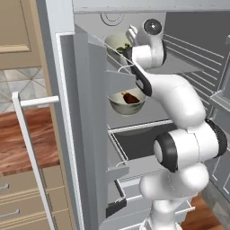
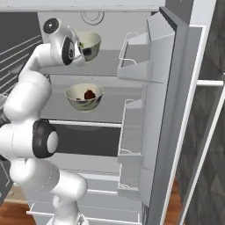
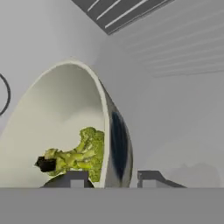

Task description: Place the bowl with the lime and broccoli on the top shelf of the fridge. Place the bowl with the chicken drumstick and steak on the second highest shelf of the fridge.

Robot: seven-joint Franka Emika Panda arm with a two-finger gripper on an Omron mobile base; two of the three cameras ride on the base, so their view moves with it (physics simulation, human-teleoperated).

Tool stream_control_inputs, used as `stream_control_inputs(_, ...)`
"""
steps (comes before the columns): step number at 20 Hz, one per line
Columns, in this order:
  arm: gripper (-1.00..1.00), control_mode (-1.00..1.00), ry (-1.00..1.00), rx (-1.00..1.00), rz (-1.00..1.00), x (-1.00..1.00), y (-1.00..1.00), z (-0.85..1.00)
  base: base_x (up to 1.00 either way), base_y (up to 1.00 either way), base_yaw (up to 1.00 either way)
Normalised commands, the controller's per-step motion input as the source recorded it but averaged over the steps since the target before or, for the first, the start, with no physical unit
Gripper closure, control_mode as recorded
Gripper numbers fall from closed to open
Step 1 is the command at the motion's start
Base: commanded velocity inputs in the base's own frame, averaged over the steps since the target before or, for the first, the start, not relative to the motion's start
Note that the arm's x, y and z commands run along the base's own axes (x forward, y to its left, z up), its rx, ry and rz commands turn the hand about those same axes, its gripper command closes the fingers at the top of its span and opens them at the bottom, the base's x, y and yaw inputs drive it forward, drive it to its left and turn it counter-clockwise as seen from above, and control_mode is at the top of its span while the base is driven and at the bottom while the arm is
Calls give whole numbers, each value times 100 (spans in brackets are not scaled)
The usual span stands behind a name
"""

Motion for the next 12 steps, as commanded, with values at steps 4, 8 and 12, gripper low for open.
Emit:
stream_control_inputs(4, -100, -100, -12, 2, 1, -89, -17, 81, 0, 0, 0)
stream_control_inputs(8, -100, -100, -17, 2, 6, -100, -71, -3, 0, 0, 0)
stream_control_inputs(12, -100, -100, -16, 1, 0, -100, -80, -44, 0, 0, 0)
